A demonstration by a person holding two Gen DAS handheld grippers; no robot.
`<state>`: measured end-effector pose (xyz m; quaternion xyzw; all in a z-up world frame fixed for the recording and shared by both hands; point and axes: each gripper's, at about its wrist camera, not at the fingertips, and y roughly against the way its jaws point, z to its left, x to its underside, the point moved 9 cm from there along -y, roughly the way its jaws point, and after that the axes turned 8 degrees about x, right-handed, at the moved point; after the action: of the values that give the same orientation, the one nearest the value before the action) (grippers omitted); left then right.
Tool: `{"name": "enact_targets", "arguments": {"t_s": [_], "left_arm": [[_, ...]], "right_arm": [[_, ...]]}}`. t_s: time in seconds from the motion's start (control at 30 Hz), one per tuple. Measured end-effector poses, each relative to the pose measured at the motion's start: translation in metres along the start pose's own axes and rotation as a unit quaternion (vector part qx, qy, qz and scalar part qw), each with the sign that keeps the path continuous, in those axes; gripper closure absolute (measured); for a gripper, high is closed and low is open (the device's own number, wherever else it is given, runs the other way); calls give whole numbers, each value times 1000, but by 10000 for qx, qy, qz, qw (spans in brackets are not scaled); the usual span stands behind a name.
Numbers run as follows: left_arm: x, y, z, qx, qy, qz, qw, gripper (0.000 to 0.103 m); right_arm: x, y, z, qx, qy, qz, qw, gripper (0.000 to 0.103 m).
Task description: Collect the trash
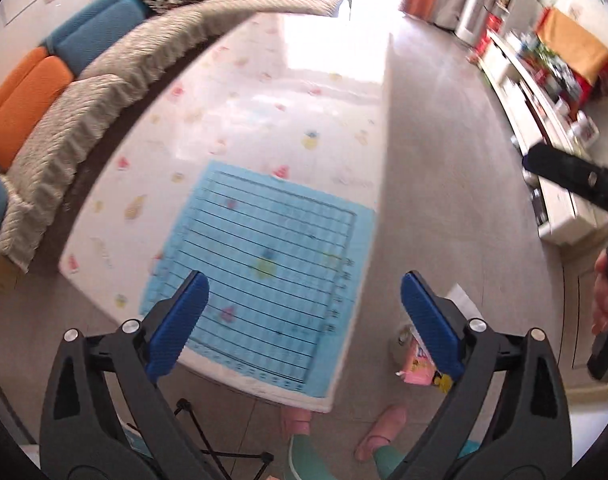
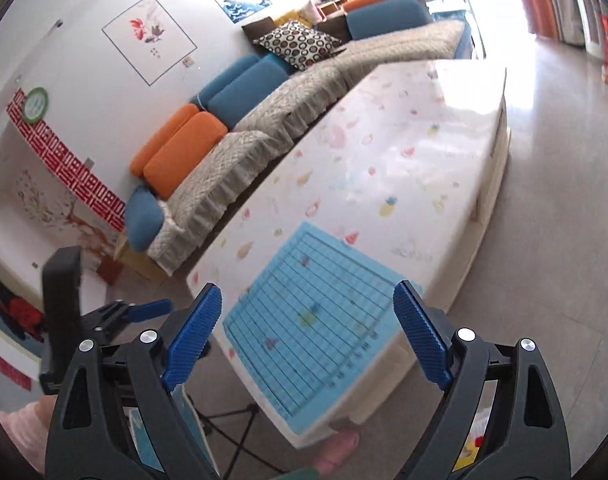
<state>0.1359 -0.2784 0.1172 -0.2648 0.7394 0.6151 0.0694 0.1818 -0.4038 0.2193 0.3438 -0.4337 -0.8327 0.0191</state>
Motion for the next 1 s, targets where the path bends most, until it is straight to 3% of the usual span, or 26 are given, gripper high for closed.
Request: {"name": "enact_targets", "arguments": {"t_s": [0.23, 0.47, 0.8, 1.0], "left_arm": [[-43, 62, 62, -194, 338, -443, 9983, 7], [-69, 97, 88, -196, 428, -819, 9955, 7], [-105, 134, 85, -168, 336, -1382, 9897, 7], [-120, 143, 74, -326, 20, -1449, 9889, 7]], "right_arm": [[-37, -3, 85, 219, 246, -92, 9994, 15], [-75, 9, 141, 207, 636, -362, 9971, 14], [-109, 48, 159, 395, 912, -748, 9922, 14], [-119, 62, 153, 1030, 1070, -888, 9849, 12]]}}
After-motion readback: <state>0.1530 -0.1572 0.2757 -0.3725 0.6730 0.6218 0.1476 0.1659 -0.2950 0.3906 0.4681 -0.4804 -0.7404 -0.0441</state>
